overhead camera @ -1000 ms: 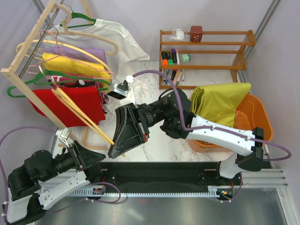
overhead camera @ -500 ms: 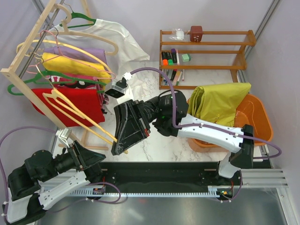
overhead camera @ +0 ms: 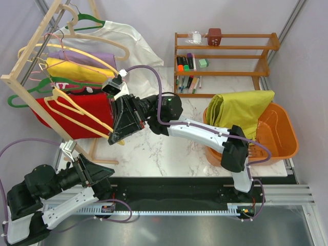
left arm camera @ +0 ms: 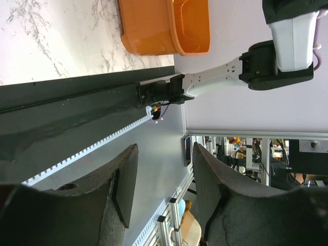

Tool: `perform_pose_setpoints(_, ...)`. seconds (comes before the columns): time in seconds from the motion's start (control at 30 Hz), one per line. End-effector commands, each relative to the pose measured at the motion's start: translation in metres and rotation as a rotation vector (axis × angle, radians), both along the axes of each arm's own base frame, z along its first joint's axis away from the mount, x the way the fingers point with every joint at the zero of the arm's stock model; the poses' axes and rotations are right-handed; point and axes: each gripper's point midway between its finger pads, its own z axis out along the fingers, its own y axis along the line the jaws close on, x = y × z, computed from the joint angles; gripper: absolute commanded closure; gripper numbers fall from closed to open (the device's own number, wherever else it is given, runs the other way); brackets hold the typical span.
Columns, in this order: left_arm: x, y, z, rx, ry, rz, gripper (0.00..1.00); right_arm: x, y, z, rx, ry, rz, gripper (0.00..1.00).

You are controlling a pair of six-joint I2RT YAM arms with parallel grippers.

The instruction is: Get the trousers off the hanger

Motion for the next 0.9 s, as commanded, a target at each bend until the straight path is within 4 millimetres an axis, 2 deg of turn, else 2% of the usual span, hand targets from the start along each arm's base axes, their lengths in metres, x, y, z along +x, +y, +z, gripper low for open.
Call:
perform_pose_setpoints(0.0, 0.0, -0.001, 0.008, -0.021, 0.022, 0.01, 0.46, -0.021, -0.043, 0.025, 0.196, -0.078, 0.116, 1.0)
perform_pose_setpoints(0.03, 0.0, -0.002, 0.007, -0.015, 0.024, 0.009, 0.46, -0.017, -0.038, 0.019, 0.2, -0.07, 0.123, 1.0)
perform_pose_setpoints(0.23, 0.003, -0.005, 0.007, -0.008, 0.029, 0.009, 0.46, -0.013, -0.029, 0.013, 0.206, -0.062, 0.144, 1.0)
perform_pose_setpoints(0.3, 0.003, -0.006, 0.007, -0.006, 0.03, 0.011, 0.46, -0.013, -0.03, 0.015, 0.219, -0.06, 0.15, 1.0)
perform_pose_setpoints(0.87, 0.005, -0.01, 0.007, -0.005, 0.039, 0.005, 0.46, -0.013, -0.002, -0.009, 0.205, -0.034, 0.183, 1.0)
